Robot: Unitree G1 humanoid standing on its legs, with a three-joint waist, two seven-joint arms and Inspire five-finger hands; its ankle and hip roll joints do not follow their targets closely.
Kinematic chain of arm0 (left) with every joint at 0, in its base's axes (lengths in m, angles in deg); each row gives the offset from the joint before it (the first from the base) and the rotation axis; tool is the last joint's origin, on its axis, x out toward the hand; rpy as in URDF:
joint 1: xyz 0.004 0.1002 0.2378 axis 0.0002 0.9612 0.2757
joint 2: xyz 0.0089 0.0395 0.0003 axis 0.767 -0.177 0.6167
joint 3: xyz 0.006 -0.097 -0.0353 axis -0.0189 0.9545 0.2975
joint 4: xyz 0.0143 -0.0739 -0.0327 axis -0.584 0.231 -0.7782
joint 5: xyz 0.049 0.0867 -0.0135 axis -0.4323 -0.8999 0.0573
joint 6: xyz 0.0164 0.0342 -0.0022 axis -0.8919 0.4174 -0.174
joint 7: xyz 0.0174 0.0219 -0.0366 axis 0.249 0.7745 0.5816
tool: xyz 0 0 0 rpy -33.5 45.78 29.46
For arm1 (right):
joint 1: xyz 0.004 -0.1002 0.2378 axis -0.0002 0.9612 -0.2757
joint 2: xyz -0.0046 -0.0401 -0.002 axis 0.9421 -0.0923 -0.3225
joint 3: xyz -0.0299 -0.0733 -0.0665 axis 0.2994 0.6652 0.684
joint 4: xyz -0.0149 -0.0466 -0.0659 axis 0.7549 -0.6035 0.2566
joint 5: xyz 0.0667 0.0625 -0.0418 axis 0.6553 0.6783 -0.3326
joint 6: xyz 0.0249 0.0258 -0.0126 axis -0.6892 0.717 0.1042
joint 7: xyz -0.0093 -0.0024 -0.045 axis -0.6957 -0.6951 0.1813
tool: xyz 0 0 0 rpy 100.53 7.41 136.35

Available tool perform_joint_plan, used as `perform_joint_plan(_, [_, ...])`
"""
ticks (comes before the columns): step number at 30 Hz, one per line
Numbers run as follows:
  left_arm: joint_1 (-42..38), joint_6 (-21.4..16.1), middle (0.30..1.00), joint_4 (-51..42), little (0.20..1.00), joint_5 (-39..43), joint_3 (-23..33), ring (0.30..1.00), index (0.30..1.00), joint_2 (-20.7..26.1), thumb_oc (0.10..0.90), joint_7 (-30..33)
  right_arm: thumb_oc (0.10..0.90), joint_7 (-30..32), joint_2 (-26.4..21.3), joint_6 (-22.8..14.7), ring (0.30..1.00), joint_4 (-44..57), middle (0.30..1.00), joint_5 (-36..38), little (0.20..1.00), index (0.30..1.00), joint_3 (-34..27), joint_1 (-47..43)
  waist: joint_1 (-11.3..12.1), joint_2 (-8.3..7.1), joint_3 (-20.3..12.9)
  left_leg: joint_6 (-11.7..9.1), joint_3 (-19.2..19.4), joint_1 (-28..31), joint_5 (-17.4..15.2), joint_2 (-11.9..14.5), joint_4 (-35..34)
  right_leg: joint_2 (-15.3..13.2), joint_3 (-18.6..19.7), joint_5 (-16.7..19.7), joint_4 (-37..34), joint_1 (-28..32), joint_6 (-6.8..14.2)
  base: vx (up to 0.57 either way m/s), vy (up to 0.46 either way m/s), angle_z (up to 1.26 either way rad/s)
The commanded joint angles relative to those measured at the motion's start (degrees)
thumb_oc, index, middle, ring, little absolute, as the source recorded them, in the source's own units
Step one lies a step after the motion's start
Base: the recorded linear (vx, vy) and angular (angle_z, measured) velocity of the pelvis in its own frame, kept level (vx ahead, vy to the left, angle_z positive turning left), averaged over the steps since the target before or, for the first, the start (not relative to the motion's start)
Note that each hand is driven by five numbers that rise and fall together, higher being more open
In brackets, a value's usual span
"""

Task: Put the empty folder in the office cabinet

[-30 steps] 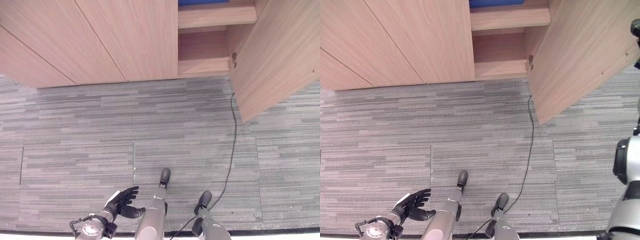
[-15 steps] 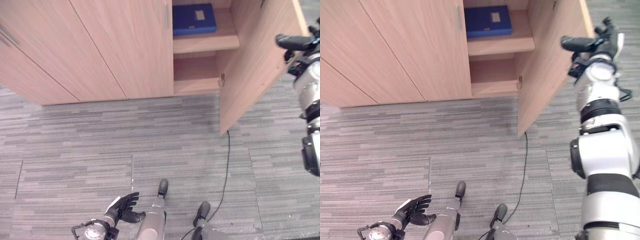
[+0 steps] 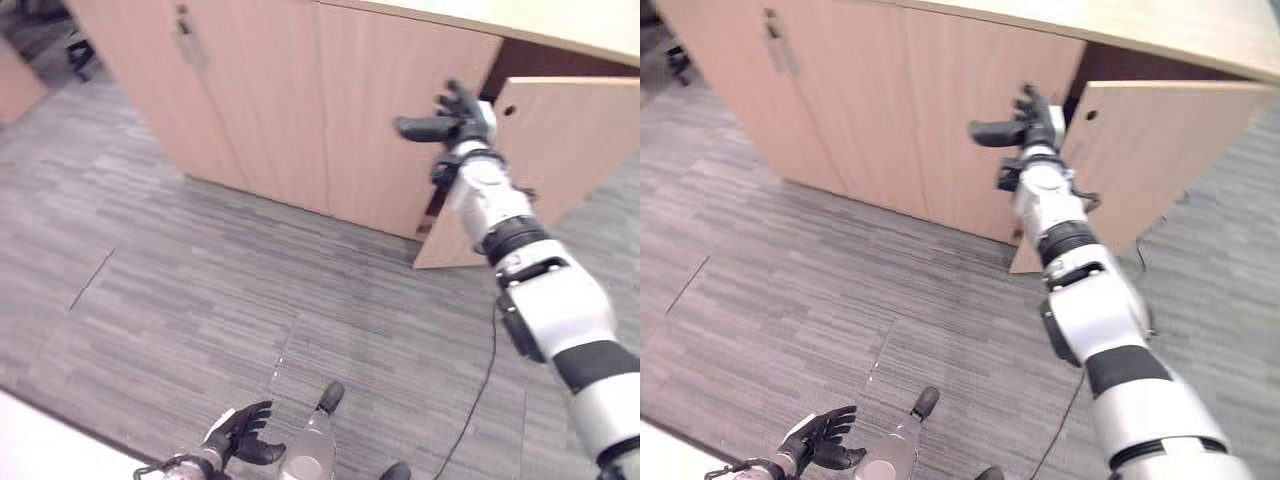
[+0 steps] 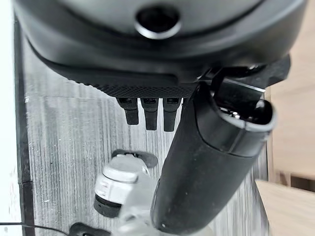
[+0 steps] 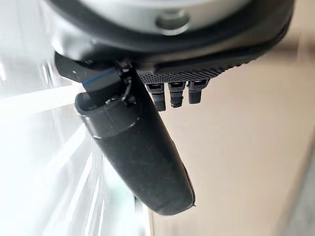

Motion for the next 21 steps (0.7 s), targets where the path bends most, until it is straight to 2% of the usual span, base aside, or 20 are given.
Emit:
perform_joint_plan(1, [-1.37,-2.11,0.9,-1.38,0.9,-0.37,-3.36,0.9,0.9,7.78,0.8,-0.69,0.8,-1.35,1.33,-7.32,0.9,8.19,0.9,0.89,0.9,0.9,2.46,-10.54,3.56,-6.31,-1.99,-1.76,3.34,6.93,-9.83,2.38,-0.51,-5.84,3.63,-0.54,0.14,-0.04,6.05,0.12,-0.045,0.82])
perform_joint_plan(5, [-2.08,-2.73,0.9,-4.12,0.9,0.09,-4.43,0.9,0.9,9.29,0.8,-1.59,0.8,-1.95,2.46,-9.64,0.9,11.97,0.9,4.48,0.9,0.9,2.99,-11.54,4.29,-7.1,-2.62,-1.82,2.42,6.49,-9.72,1.71,-0.58,-5.75,3.03,-0.76,0.11,0.29,6.06,0.0,0.032,0.77])
perform_joint_plan(9, [-1.63,-2.85,0.9,-5.6,0.9,0.11,-4.93,0.9,0.9,9.99,0.8,-2.27,0.8,-2.84,3.16,-10.24,0.9,16.07,0.9,5.46,0.9,0.9,5.01,-10.82,3.59,-7.56,-3.34,-1.8,2.37,6.72,-9.79,1.41,-0.63,-5.8,3.21,-0.59,0.12,0.62,6.08,-0.02,0.043,0.2])
perform_joint_plan(12, [0.08,-2.54,0.9,-6.21,0.9,0.13,-4.58,0.9,0.9,8.77,0.8,-2.14,0.8,-3.38,4.42,-11.69,0.9,23.5,0.9,7.25,0.9,0.9,4.8,-7.31,1.75,-7.2,-3.67,-1.32,3.29,7.84,-10.21,1.27,-0.6,-6.01,4.26,-0.16,0.23,0.85,6.02,-0.08,0.074,-0.12])
perform_joint_plan(13, [0.68,-2.44,0.9,-6.29,0.9,0.11,-4.35,0.9,0.9,8.15,0.8,-1.9,0.8,-3.31,4.57,-11.8,0.9,26.69,0.9,7.31,0.9,0.9,4.8,-5.47,1.36,-6.78,-3.5,-0.82,3.73,7.8,-8.77,0.7,-0.64,-6.82,3.66,1.45,0.54,0.27,5.84,-0.14,0.126,-0.29])
perform_joint_plan(15, [1.8,-2.26,0.9,-5.89,0.9,-0.43,-3.69,0.9,0.9,6.72,0.8,-1.14,0.8,-3.68,3.83,-11.93,0.9,33.84,0.9,6.79,0.9,0.9,4.97,-1.39,-0.43,-6.3,-3.56,-0.4,4.57,8.63,-8.93,0.65,-0.63,-7.15,4.7,1.79,0.6,0.24,5.86,-0.09,0.095,-0.26])
perform_joint_plan(17, [2.9,-2.21,0.9,-4.72,0.9,-1.01,-2.64,0.9,0.9,4.47,0.8,-0.32,0.8,-4.07,0.43,-11.44,0.9,44.56,0.9,4.04,0.9,0.9,5.68,5.15,-2.48,-5.49,-3.44,-0.15,6.02,9.69,-9.12,0.97,-0.64,-7.35,5.96,2.09,0.69,0.13,5.82,-0.07,0.041,-0.31])
perform_joint_plan(20, [4.64,-2.09,0.9,-4.07,0.9,-1.83,-0.22,0.9,0.9,0.46,0.8,0.66,0.8,-7.09,-7.5,-11.27,0.9,57.25,0.9,1.56,0.9,0.9,2.98,18.93,-5.91,-4.03,-3.1,0.05,7.86,10.96,-9.32,1.35,-0.64,-7.61,7.32,2.32,0.82,0.01,5.82,-0.09,0.025,-0.43])
perform_joint_plan(21, [5.44,-2.2,0.9,-3.79,0.9,-2.82,1.31,0.9,0.9,-1.79,0.8,1.16,0.8,-8.46,-11.29,-10.52,0.9,62.92,0.9,-1.35,0.9,0.9,0.65,28.97,-8.06,-3.04,-2.99,0.03,9.24,11.76,-9.46,1.72,-0.64,-7.75,7.96,2.37,0.9,0.05,5.87,-0.09,0.019,-0.22])
